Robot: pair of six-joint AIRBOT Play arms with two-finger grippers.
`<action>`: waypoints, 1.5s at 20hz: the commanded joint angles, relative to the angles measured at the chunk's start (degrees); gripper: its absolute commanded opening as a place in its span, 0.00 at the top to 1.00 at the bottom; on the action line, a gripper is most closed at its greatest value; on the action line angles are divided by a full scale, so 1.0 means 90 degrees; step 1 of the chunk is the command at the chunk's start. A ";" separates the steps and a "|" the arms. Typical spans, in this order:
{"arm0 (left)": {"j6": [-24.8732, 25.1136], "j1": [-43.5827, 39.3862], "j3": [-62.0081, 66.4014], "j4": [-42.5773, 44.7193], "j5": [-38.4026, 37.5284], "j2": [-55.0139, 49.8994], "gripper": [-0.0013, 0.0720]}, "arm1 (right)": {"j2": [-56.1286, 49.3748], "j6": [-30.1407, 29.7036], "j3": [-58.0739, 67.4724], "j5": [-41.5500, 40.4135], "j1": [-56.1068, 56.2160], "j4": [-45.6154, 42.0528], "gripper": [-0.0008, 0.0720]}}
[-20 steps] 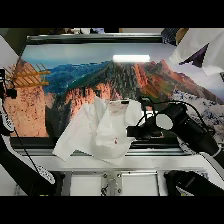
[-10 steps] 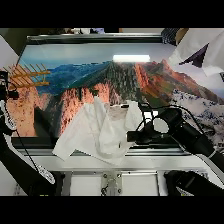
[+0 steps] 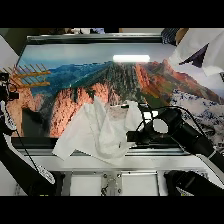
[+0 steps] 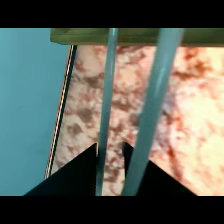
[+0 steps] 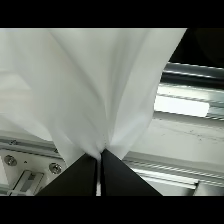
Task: Fold the clothes and pants, and hang the long-sleeved shirts on hangers.
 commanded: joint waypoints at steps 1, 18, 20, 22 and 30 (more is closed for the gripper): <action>-0.0027 -0.0015 0.0257 -0.0073 -0.0221 0.0012 0.96 | 0.0005 0.0002 -0.0002 0.0002 0.0007 0.0000 0.96; -0.0027 -0.0804 0.0053 -0.0743 -0.1387 0.1392 0.96 | 0.0034 -0.0002 -0.0002 0.0005 0.0007 -0.0002 0.96; -0.0124 -0.0899 0.0053 -0.0746 -0.1399 0.1581 0.96 | 0.0032 -0.0022 -0.0002 0.0002 0.0007 -0.0005 0.96; -0.0192 -0.0996 0.0053 -0.0760 -0.1445 0.1749 0.96 | 0.0034 -0.0022 -0.0002 0.0005 0.0007 -0.0005 0.96; -0.0522 -0.1258 0.0056 -0.1076 -0.1455 0.2686 0.96 | 0.0340 -0.0019 0.0049 -0.0287 0.0000 -0.0002 0.96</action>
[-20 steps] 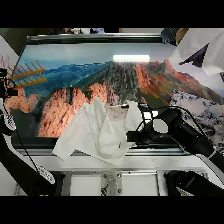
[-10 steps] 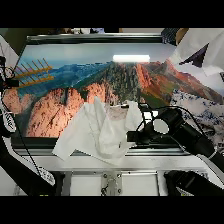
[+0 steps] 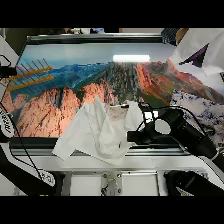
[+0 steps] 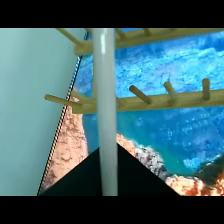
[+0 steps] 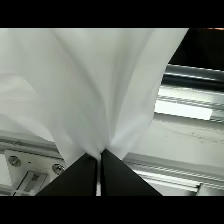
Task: Fold the clothes and pants, and hang the long-sleeved shirts on hangers.
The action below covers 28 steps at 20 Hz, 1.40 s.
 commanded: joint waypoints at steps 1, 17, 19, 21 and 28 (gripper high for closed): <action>-0.0238 -0.0189 0.0002 -0.0053 -0.0019 0.0525 0.96 | 0.0226 -0.0012 0.0095 -0.0182 -0.0002 0.0000 0.96; 0.3232 -0.2652 0.0000 -0.5168 -0.2965 0.2837 0.96 | 0.1331 0.0277 0.0568 -0.0100 -0.0010 0.0005 0.96; 0.3793 -0.2562 0.0002 -0.5933 -0.3961 0.2773 0.96 | 0.1411 0.0294 0.0648 0.0049 -0.0053 0.0002 0.96; 0.4143 -0.2429 0.0000 -0.6489 -0.5037 0.2579 0.96 | 0.1413 0.0347 0.0780 0.0248 -0.0146 -0.0056 0.96; 0.4998 -0.2038 -0.0576 -0.6778 -0.5770 0.2317 0.96 | 0.1411 0.0352 0.1115 0.0386 -0.0374 -0.0155 0.96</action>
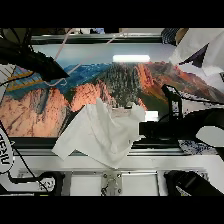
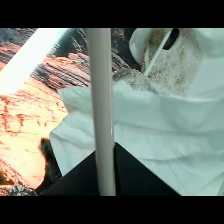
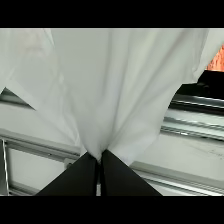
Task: Fold the clothes and pants, and hang the long-sleeved shirts on hangers.
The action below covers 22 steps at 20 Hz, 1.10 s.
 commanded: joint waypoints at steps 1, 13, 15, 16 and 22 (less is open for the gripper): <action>0.1693 0.0221 -0.0447 -0.0563 -0.0478 -0.0039 0.96 | 0.0007 0.0053 0.0158 0.0199 -0.0066 -0.0112 0.96; 0.5168 0.1234 -0.4048 -0.0675 -0.0442 0.0823 0.96 | -0.0287 0.0136 0.0874 0.0962 -0.0933 -0.0277 0.96; 0.5306 0.1328 -0.4546 -0.0597 -0.0175 0.1032 0.96 | -0.0342 0.0046 0.0942 0.0959 -0.1022 -0.0277 0.96; 0.5741 0.1360 -0.4792 -0.0607 -0.0058 0.1156 0.96 | -0.0379 0.0036 0.0954 0.0959 -0.1032 -0.0277 0.96; 0.6149 0.1107 -0.6249 -0.0464 0.0481 0.2016 0.96 | -0.0673 -0.0199 0.1022 0.1098 -0.1231 -0.0301 0.96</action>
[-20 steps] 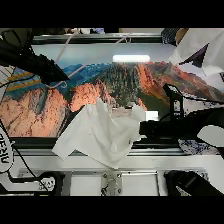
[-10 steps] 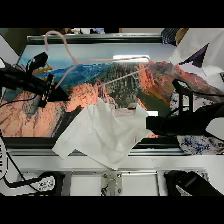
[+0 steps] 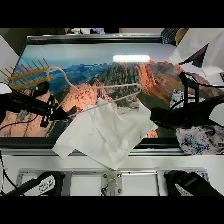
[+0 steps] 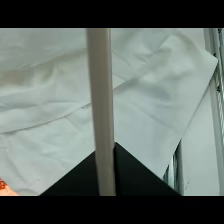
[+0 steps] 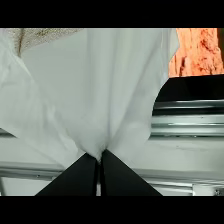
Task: Fold the clothes and pants, and hang the long-sleeved shirts on hangers.
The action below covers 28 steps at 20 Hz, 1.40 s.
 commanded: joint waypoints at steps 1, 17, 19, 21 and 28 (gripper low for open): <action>0.0219 -0.0287 -0.0831 0.0238 0.0333 0.0525 0.96 | -0.0185 -0.0260 0.0087 0.0146 -0.0202 0.0000 0.96; 0.0066 -0.1365 -0.1537 0.0600 0.1528 0.0544 0.96 | -0.0257 -0.0857 0.0279 0.0998 -0.0294 -0.0049 0.96; 0.0073 -0.1365 -0.1537 0.0333 0.1574 0.0391 0.96 | -0.0257 -0.0967 0.0289 0.1015 -0.0289 -0.0051 0.96; 0.0134 -0.1365 -0.1537 0.0197 0.1683 0.0318 0.96 | -0.0260 -0.0979 0.0318 0.0940 -0.0284 -0.0049 0.96; 0.0296 -0.1365 -0.1537 0.0146 0.1661 0.0087 0.96 | -0.0425 -0.1163 0.0661 0.0114 -0.0284 -0.0192 0.96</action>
